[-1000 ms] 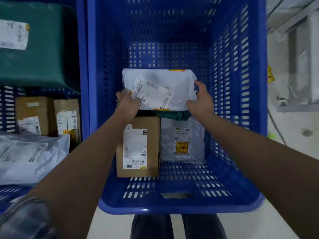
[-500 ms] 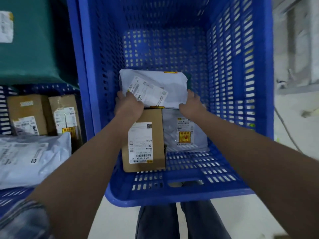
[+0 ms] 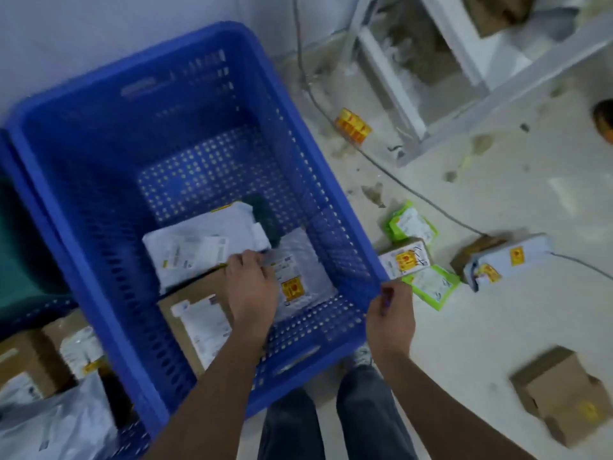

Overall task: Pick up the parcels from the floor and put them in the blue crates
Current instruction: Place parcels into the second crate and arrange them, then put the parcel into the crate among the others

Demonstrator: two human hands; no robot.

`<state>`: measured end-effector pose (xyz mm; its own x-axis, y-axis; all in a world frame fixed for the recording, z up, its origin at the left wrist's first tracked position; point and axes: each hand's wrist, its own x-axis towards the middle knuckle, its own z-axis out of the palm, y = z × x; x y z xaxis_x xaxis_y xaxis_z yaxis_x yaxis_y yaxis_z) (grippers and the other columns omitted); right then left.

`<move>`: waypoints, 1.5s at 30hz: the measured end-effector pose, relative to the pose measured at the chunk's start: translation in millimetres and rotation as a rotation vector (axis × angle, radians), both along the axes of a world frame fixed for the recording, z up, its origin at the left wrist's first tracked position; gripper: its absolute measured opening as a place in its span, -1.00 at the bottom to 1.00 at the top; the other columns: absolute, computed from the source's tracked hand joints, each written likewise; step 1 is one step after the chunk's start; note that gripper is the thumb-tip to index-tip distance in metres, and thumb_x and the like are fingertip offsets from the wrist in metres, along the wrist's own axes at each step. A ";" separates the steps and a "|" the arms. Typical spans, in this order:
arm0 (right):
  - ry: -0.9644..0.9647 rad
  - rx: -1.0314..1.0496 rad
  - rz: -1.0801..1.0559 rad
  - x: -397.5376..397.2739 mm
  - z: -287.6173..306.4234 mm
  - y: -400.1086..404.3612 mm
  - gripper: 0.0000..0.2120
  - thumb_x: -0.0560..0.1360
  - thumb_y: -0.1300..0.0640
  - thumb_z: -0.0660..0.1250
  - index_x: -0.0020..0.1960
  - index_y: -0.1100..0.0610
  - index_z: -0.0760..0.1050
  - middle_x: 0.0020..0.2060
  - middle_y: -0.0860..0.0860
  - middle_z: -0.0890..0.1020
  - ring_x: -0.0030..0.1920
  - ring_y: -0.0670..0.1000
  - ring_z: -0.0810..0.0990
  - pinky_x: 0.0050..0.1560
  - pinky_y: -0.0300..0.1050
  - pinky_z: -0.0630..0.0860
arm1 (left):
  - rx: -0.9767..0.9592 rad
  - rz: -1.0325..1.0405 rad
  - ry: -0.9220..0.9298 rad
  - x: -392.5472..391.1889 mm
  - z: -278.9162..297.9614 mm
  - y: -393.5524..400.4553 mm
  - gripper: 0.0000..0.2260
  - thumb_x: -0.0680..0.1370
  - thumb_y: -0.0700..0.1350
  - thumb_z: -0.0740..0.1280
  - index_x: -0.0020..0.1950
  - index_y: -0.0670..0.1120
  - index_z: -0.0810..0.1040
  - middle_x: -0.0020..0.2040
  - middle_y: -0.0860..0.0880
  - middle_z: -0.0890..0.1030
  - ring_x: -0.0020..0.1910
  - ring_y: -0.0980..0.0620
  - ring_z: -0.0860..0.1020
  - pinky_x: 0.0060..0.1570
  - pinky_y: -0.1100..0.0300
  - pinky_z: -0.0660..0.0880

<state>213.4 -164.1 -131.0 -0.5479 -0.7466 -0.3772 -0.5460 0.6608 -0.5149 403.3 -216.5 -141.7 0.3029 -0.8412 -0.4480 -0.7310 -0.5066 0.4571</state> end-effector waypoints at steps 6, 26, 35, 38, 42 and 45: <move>0.014 0.094 -0.448 -79.8 -20.7 31.4 -0.83 0.51 0.26 0.19 0.10 0.18 0.39 -0.06 0.05 0.52 -0.06 0.10 0.51 -0.02 -0.10 0.39 | -0.150 -0.054 0.200 -99.8 -11.3 -7.8 -0.81 0.60 -0.23 0.17 0.18 -0.24 0.42 0.16 -0.22 0.43 0.00 -0.17 0.47 -0.02 -0.02 0.43; -0.577 0.549 -0.321 -211.0 -86.3 10.5 -0.94 0.50 0.16 0.13 -0.15 0.11 0.34 -0.06 0.17 0.59 0.01 0.22 0.61 -0.10 0.01 0.49 | 0.483 -1.315 -0.481 -275.6 -53.9 -13.8 -0.69 0.59 -0.14 0.14 0.31 -0.20 0.31 0.30 -0.20 0.39 0.29 -0.13 0.38 0.21 0.05 0.39; -0.675 0.546 -0.481 -241.2 -179.8 -0.5 -0.93 0.50 0.16 0.15 -0.11 0.15 0.38 -0.17 0.17 0.55 -0.20 0.14 0.53 -0.20 -0.03 0.45 | 0.589 -0.574 -0.165 -322.4 -154.1 -25.9 -0.28 0.48 0.03 0.38 0.45 -0.27 0.10 0.36 -0.28 0.30 0.34 -0.25 0.33 0.24 -0.09 0.36; -0.759 0.503 -0.529 -241.3 -209.8 -9.7 -0.82 0.53 0.14 0.18 0.11 0.15 0.41 -0.17 0.13 0.53 -0.19 0.12 0.51 -0.25 -0.07 0.45 | 0.638 -0.447 -0.164 -332.7 -186.6 -30.9 -0.03 0.39 0.14 0.46 0.53 -0.21 -0.07 0.47 -0.24 0.11 0.45 -0.24 0.18 0.35 -0.12 0.25; -0.834 0.254 -0.761 -242.2 -241.5 -20.6 -0.47 0.56 0.04 0.20 0.47 0.08 0.13 0.12 0.10 0.49 0.05 0.11 0.54 0.08 0.03 0.51 | 0.736 -0.003 0.038 -341.4 -229.5 -38.3 0.04 0.31 0.09 0.54 0.54 -0.06 -0.11 0.48 -0.22 0.11 0.41 -0.24 0.28 0.33 -0.12 0.36; -0.707 0.177 -0.707 -247.8 -247.9 -29.6 -0.36 0.49 -0.03 0.27 0.50 -0.03 0.11 0.35 0.15 0.32 0.25 0.12 0.43 0.28 0.11 0.43 | 0.719 0.150 0.219 -339.8 -245.5 -35.5 -0.02 0.32 -0.05 0.55 0.54 0.00 -0.03 0.44 -0.19 0.25 0.33 -0.19 0.39 0.21 -0.09 0.49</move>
<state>-34.4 -193.7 -378.9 -0.4512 -0.2393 -0.8597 0.3916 0.8126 -0.4317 63.5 -252.0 -387.2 0.2317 -0.2772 -0.9325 -0.5616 -0.8208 0.1044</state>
